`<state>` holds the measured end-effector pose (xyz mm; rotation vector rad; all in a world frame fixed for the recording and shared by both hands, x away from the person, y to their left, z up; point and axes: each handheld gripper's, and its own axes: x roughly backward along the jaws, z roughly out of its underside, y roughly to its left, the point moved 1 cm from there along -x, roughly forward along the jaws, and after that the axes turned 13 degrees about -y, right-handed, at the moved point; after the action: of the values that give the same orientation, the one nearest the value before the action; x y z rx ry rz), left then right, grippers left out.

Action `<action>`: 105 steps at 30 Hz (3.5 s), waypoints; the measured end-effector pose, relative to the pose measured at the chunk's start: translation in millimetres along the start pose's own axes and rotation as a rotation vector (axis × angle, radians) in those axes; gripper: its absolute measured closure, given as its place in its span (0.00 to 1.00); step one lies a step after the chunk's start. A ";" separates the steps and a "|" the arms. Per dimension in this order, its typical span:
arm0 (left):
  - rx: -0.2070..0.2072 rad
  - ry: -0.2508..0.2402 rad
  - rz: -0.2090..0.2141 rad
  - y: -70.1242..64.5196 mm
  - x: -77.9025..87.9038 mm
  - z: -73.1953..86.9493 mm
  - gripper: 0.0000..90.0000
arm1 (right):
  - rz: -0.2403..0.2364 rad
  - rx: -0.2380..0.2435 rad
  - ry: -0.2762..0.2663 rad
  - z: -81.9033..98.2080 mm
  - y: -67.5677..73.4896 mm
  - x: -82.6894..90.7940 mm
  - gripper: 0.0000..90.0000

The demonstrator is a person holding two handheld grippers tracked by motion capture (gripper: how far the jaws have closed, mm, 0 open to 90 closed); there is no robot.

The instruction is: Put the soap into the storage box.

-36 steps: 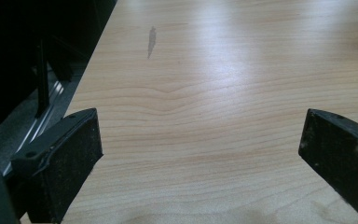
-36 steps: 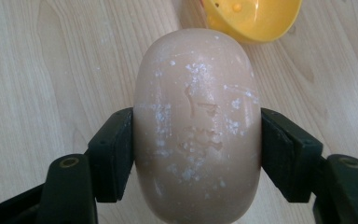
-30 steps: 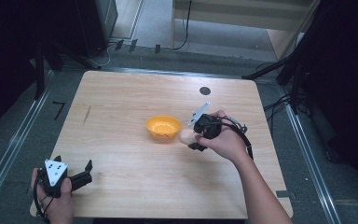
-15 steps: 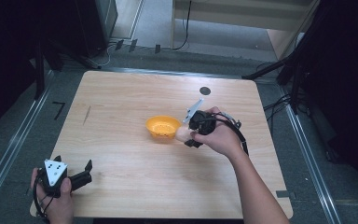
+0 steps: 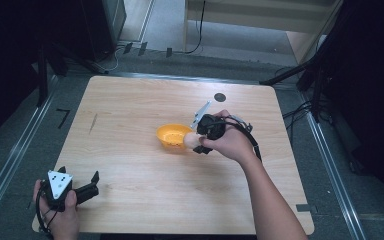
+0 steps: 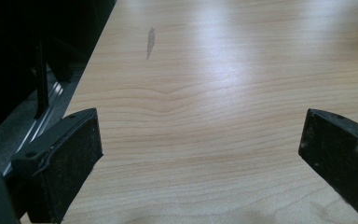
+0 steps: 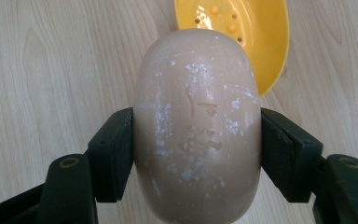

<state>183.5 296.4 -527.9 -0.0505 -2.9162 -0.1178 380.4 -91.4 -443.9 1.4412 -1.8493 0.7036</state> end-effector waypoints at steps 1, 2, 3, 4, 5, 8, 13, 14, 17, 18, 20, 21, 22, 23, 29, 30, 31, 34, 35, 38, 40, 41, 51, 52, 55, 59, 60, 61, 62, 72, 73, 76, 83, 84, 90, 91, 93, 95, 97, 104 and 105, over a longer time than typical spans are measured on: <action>0.000 0.000 0.000 0.0 0.0 0.0 0.00 | -0.002 0.003 -0.009 -1.3 -1.2 -1.1 0.38; 0.001 0.000 0.000 0.1 0.0 0.0 0.00 | -0.009 0.004 -0.016 -2.0 -2.1 -2.1 0.38; 0.003 -0.002 0.001 0.0 -0.1 0.1 0.00 | -0.002 0.005 -0.021 -3.0 -3.4 -3.6 0.38; 0.004 -0.003 0.000 0.0 -0.1 0.1 0.00 | -0.011 0.002 -0.016 -3.6 -3.9 -5.1 0.38; 0.004 -0.003 0.000 0.0 -0.1 0.1 0.00 | -0.013 0.004 -0.009 -4.2 -4.5 -6.7 0.38; 0.005 -0.002 0.001 0.1 0.0 0.1 0.00 | -0.019 0.004 -0.002 -6.4 -7.1 -10.6 0.38; 0.005 -0.002 0.003 0.3 -0.1 0.0 0.00 | -0.026 0.008 -0.003 -11.6 -10.8 -14.2 0.38; 0.006 -0.001 0.003 0.3 0.0 0.0 0.00 | -0.023 0.010 -0.004 -13.1 -11.4 -14.4 0.38; 0.008 -0.001 0.004 0.6 0.1 0.0 0.00 | -0.032 -0.002 -0.018 -16.4 -12.9 -16.2 0.38; 0.010 -0.002 0.004 0.5 0.0 0.0 0.00 | -0.033 0.008 -0.016 -17.8 -13.8 -18.3 0.38; 0.009 -0.004 0.004 0.6 0.0 0.1 0.00 | -0.031 0.019 -0.009 -20.4 -15.2 -20.9 0.38; 0.008 -0.002 0.004 0.7 0.1 0.0 0.00 | -0.037 0.018 -0.007 -22.3 -15.6 -22.1 0.38; 0.009 -0.003 0.005 0.9 0.1 0.0 0.00 | -0.036 0.011 -0.003 -24.5 -15.3 -22.9 0.38; 0.009 -0.003 0.006 1.1 0.1 0.1 0.00 | -0.038 0.016 -0.001 -26.7 -15.7 -24.3 0.38; 0.014 -0.003 0.007 1.6 0.0 0.0 0.00 | -0.038 0.021 0.001 -36.4 -17.7 -34.5 0.38; 0.015 -0.004 0.008 1.6 0.1 0.0 0.00 | -0.040 0.025 0.008 -38.0 -17.8 -36.4 0.38; 0.016 -0.004 0.007 1.6 0.2 0.0 0.00 | -0.040 0.031 0.007 -39.3 -18.4 -37.8 0.38; 0.021 -0.008 0.006 1.8 0.1 0.1 0.00 | -0.042 0.038 0.006 -45.0 -19.5 -42.6 0.38; 0.022 -0.007 0.006 1.8 0.1 0.1 0.00 | -0.047 0.042 0.007 -46.6 -20.0 -44.1 0.38; 0.025 -0.009 0.005 1.8 0.2 0.1 0.00 | -0.056 0.050 0.012 -51.5 -20.7 -48.9 0.38; 0.026 -0.008 0.006 2.2 0.3 0.1 0.00 | -0.062 0.055 0.023 -54.6 -20.6 -51.8 0.38; 0.027 -0.008 0.006 2.4 0.3 0.1 0.00 | -0.061 0.061 0.019 -56.0 -21.1 -53.5 0.37; 0.033 -0.011 0.011 3.2 0.3 0.1 0.00 | -0.069 0.061 0.044 -58.0 -25.2 -61.9 0.37; 0.035 -0.010 0.010 3.4 0.4 0.0 0.00 | -0.072 0.066 0.047 -57.5 -25.6 -62.2 0.37; 0.045 -0.012 0.008 4.2 0.2 0.1 0.00 | -0.082 0.072 0.049 -57.0 -25.1 -63.5 0.37; 0.042 -0.013 0.009 4.0 0.3 0.1 0.00 | -0.076 0.071 0.055 -55.9 -26.3 -64.2 0.37; 0.040 -0.014 0.009 4.0 0.3 0.1 0.00 | -0.078 0.071 0.054 -55.5 -26.7 -64.5 0.37; 0.041 -0.014 0.008 3.9 0.3 0.1 0.00 | -0.078 0.068 0.057 -55.1 -26.8 -64.9 0.37; 0.041 -0.015 0.009 4.1 0.2 0.1 0.00 | -0.077 0.070 0.058 -54.7 -27.0 -65.2 0.37; 0.043 -0.012 0.008 4.1 0.3 0.1 0.00 | -0.088 0.066 0.042 -52.6 -27.5 -67.4 0.34; 0.043 -0.012 0.008 4.1 0.4 0.1 0.00 | -0.084 0.051 0.029 -53.2 -27.7 -66.2 0.33; 0.044 -0.013 0.008 4.2 0.3 0.1 0.00 | -0.065 0.046 0.004 -54.8 -29.3 -61.1 0.34; 0.045 -0.013 0.008 4.1 0.3 0.1 0.00 | -0.047 0.042 -0.010 -52.0 -29.6 -53.1 0.34; 0.044 -0.014 0.008 4.3 0.3 0.1 0.00 | -0.044 0.041 -0.011 -51.6 -29.7 -52.3 0.34; 0.038 -0.012 0.008 3.8 0.1 0.1 0.00 | -0.040 0.025 -0.027 -45.2 -28.6 -47.0 0.34; 0.037 -0.011 0.007 3.8 0.1 0.0 0.00 | -0.039 0.018 -0.029 -43.3 -28.0 -46.2 0.34; 0.037 -0.011 0.007 3.8 0.2 0.0 0.00 | -0.035 0.015 -0.031 -39.6 -27.9 -44.6 0.33; 0.036 -0.011 0.006 3.6 0.0 0.0 0.00 | -0.023 -0.016 -0.030 -34.6 -26.7 -41.2 0.31; 0.034 -0.010 0.006 3.3 -0.1 0.0 0.00 | -0.012 -0.023 -0.048 -30.1 -27.4 -38.3 0.29; 0.031 -0.007 0.006 3.0 -0.2 -0.1 0.00 | 0.052 -0.073 -0.077 -15.5 -24.9 -24.5 0.24; 0.030 -0.007 0.005 3.0 -0.2 -0.1 0.00 | 0.054 -0.075 -0.084 -13.1 -24.8 -22.6 0.24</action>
<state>183.8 299.4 -527.7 -0.0541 -2.9240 -0.0735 410.4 -73.8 -453.3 1.3969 -1.9638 0.6014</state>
